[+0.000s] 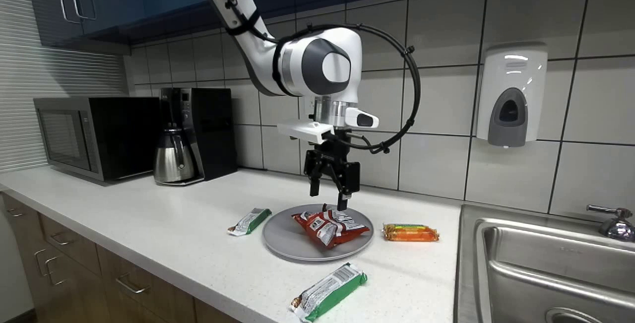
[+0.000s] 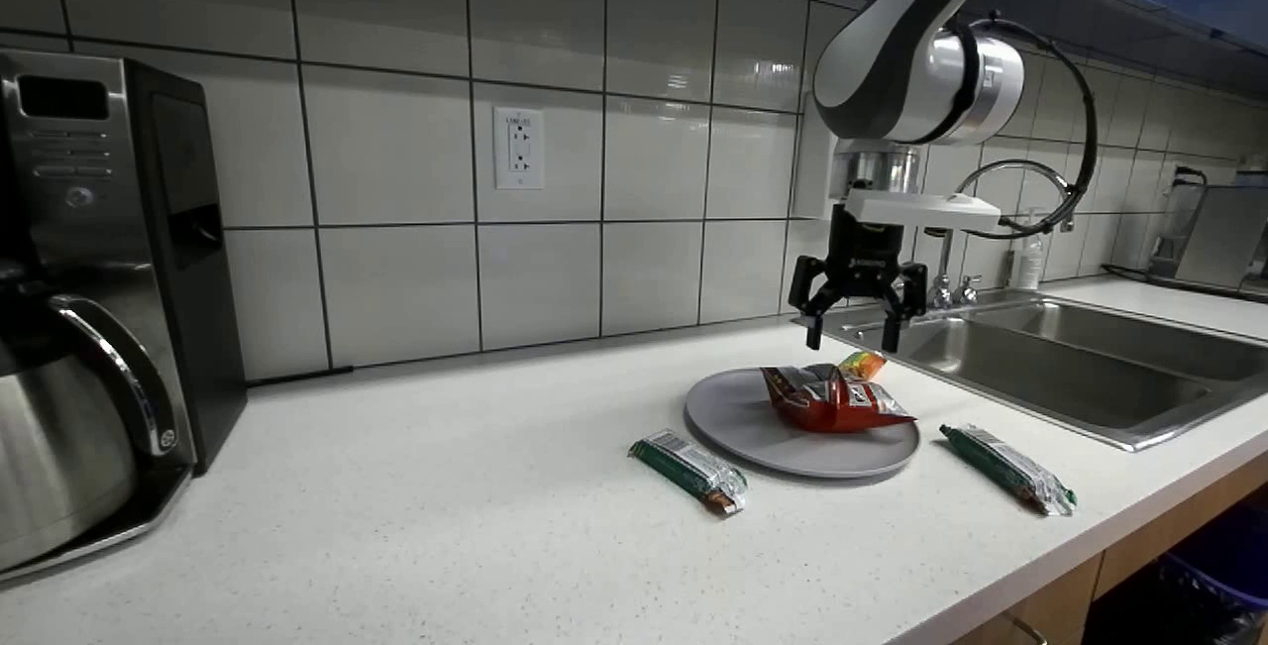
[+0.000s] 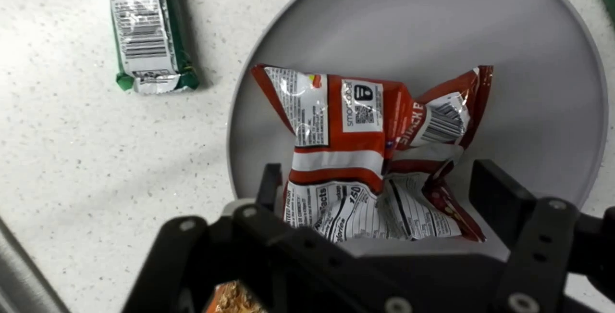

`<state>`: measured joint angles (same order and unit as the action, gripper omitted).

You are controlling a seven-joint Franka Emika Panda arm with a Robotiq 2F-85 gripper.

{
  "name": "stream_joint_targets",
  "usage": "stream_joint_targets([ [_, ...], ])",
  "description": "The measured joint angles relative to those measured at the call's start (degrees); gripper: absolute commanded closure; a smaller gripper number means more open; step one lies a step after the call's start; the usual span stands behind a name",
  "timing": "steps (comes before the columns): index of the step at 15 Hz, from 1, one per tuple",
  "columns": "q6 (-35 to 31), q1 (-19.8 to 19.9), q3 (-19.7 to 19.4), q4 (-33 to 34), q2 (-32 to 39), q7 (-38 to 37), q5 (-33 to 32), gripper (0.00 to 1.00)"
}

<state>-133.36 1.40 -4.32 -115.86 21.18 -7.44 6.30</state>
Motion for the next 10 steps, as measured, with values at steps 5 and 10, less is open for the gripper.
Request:
stream_joint_targets([
  [5,0.02,0.0,0.0,1.99,2.57,0.0,-0.02,0.0],
  [10,0.1,-0.07,0.0,3.08,3.87,0.0,-0.05,0.34],
])
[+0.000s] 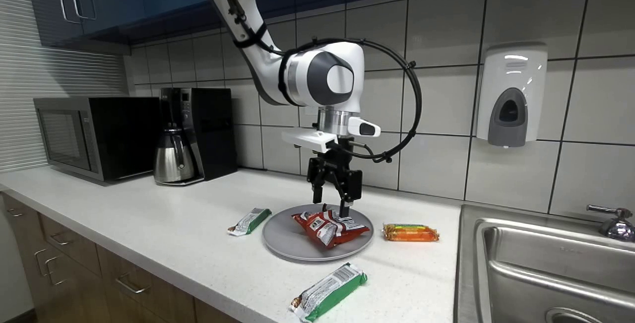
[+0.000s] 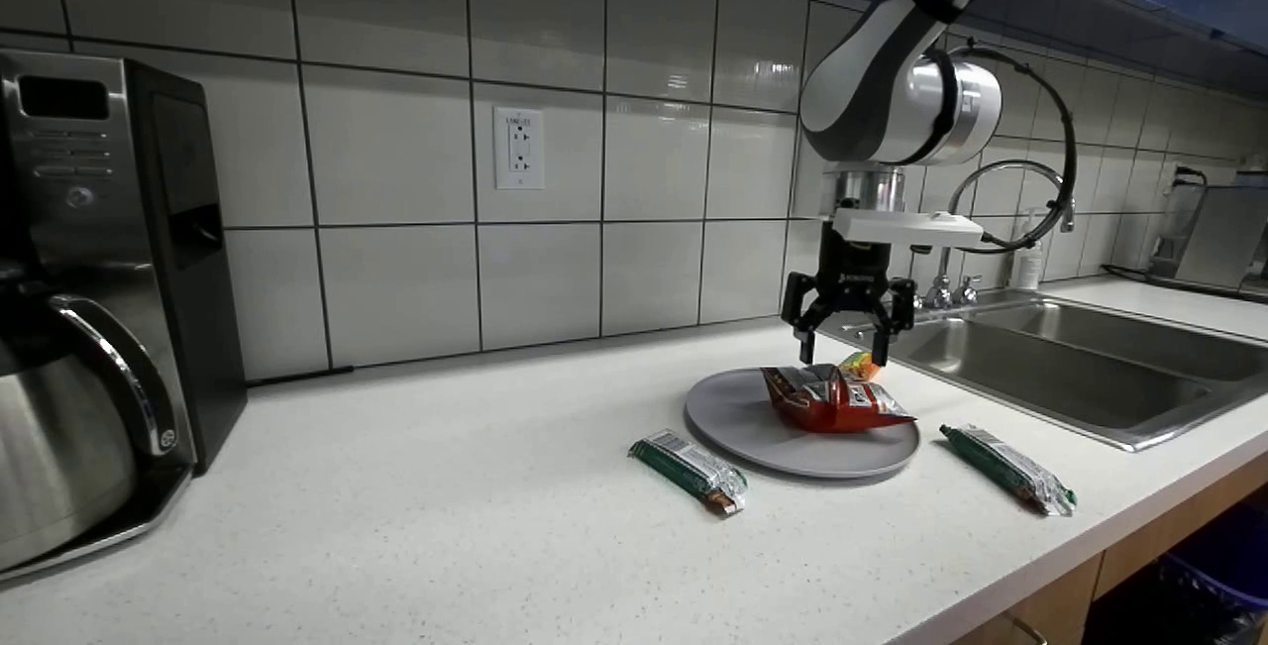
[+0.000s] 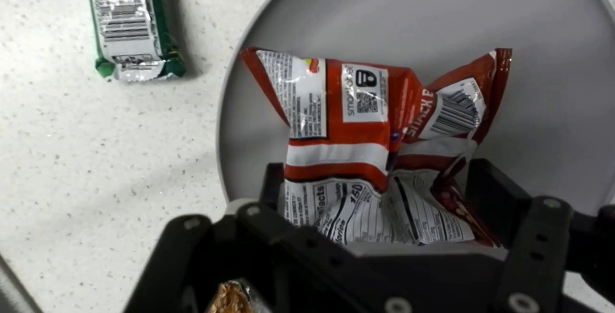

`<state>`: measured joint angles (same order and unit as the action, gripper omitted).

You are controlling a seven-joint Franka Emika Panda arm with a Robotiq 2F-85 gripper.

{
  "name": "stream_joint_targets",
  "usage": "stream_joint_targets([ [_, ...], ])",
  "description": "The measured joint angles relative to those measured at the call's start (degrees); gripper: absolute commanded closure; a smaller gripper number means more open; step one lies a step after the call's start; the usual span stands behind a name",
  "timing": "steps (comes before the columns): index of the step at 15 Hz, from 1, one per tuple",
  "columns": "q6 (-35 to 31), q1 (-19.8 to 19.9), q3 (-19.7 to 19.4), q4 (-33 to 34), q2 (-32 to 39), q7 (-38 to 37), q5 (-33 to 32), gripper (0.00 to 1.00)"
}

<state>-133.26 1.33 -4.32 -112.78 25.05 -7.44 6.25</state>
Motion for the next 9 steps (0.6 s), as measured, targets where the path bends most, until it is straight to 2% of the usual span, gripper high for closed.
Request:
stream_joint_targets([
  [8,0.39,-0.05,0.13,0.31,0.79,0.0,0.0,0.97],
  [9,0.49,-0.05,0.15,0.36,0.79,0.0,0.0,1.0],
])
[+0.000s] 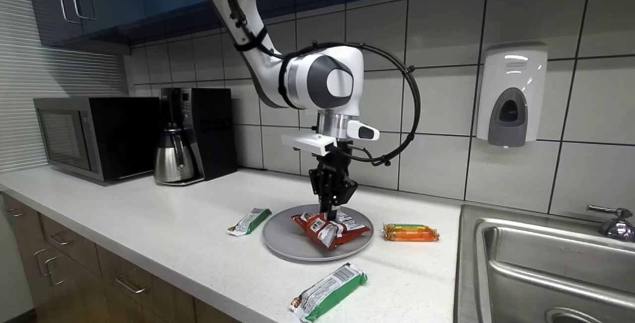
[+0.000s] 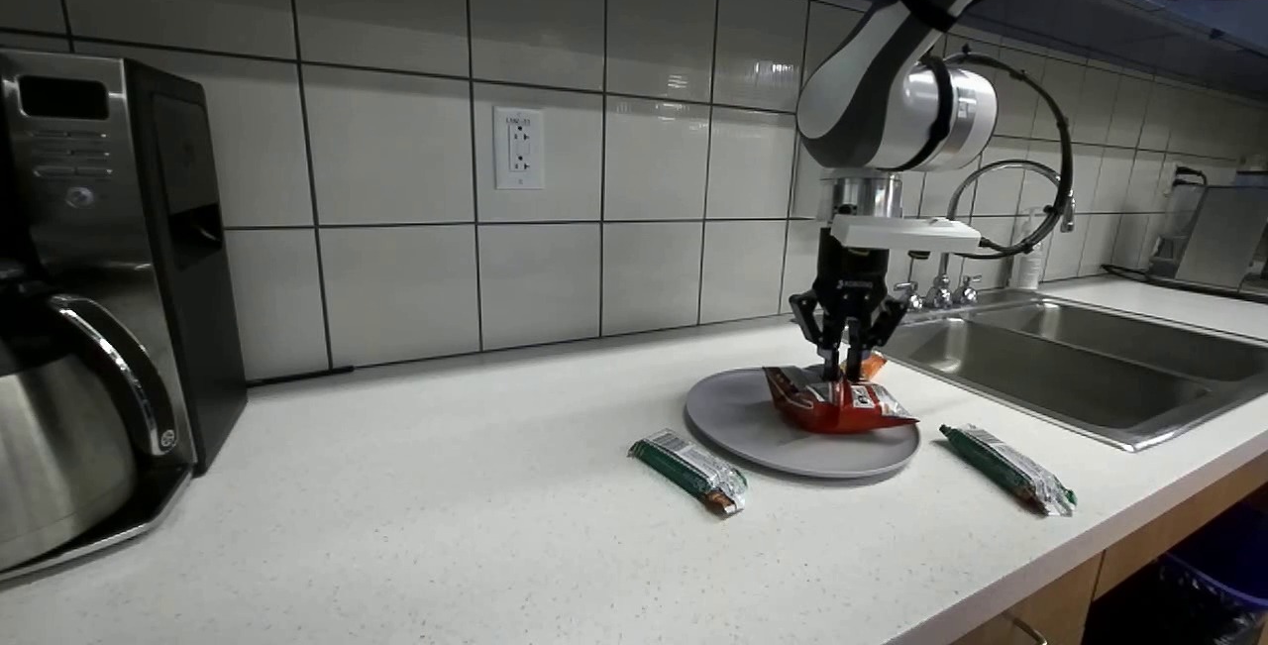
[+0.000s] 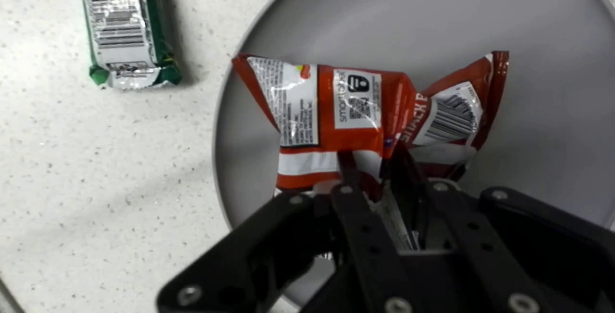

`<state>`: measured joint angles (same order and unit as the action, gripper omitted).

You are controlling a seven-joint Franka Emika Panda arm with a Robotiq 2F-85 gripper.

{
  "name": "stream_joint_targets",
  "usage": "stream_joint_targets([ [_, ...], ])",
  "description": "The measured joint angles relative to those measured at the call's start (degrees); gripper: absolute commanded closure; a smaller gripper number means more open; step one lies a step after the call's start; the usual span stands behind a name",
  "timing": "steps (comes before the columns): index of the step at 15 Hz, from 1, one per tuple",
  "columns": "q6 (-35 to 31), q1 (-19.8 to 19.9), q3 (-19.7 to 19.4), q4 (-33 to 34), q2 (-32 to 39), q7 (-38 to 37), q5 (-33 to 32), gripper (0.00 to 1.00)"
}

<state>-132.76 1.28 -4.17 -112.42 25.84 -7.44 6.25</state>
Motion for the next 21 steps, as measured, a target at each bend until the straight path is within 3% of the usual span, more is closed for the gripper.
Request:
stream_joint_targets([
  [11,0.25,-0.15,0.74,0.15,-1.19,0.0,0.03,1.0],
  [21,0.23,-0.49,0.67,-4.22,-9.36,-0.19,0.09,1.0],
])
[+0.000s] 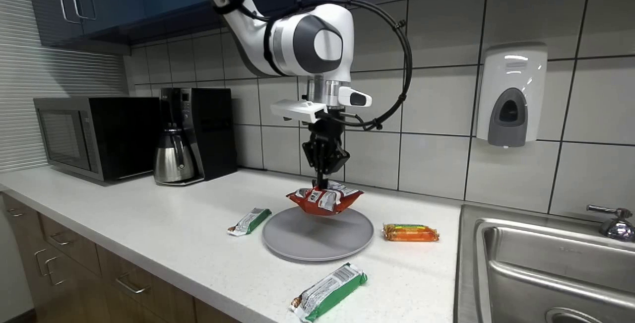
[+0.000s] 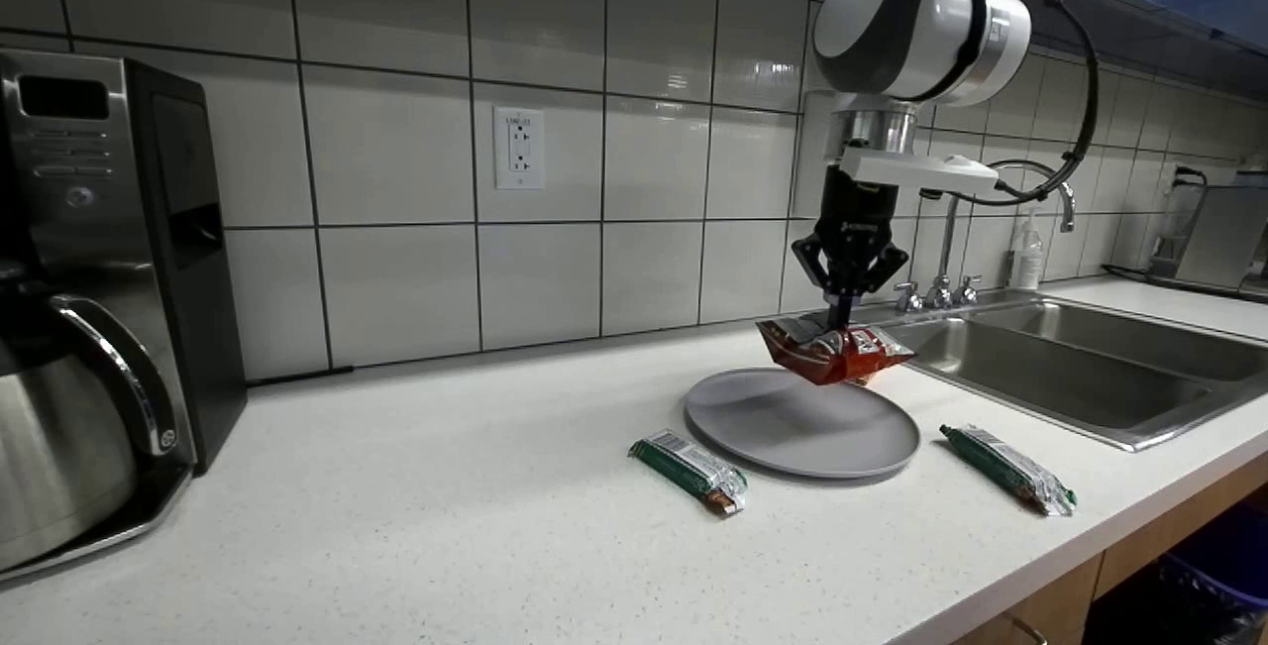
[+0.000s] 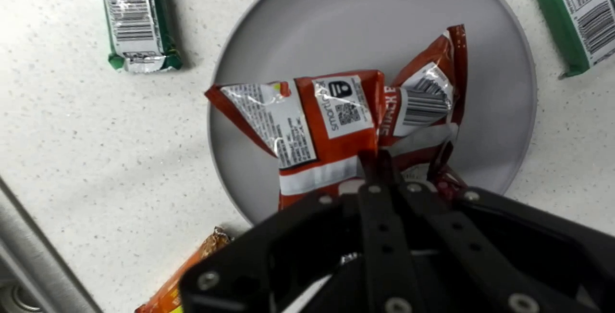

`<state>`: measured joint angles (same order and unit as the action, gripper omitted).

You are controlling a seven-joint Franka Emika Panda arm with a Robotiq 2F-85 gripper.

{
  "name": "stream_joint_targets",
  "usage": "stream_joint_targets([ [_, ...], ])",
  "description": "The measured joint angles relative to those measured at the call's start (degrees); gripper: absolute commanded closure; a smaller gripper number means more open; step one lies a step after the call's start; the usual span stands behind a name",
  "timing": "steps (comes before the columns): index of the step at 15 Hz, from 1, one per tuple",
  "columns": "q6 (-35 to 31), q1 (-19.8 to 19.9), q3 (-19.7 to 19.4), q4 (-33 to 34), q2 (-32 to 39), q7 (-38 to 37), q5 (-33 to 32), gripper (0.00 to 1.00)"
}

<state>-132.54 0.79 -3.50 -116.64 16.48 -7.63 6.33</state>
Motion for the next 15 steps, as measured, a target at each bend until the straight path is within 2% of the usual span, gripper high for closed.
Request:
stream_joint_targets([
  [7,-0.12,0.98,-1.68,-4.94,-5.01,-0.22,0.0,1.0],
  [15,-0.2,4.16,-5.32,-7.64,-7.3,-0.26,-0.03,1.0],
])
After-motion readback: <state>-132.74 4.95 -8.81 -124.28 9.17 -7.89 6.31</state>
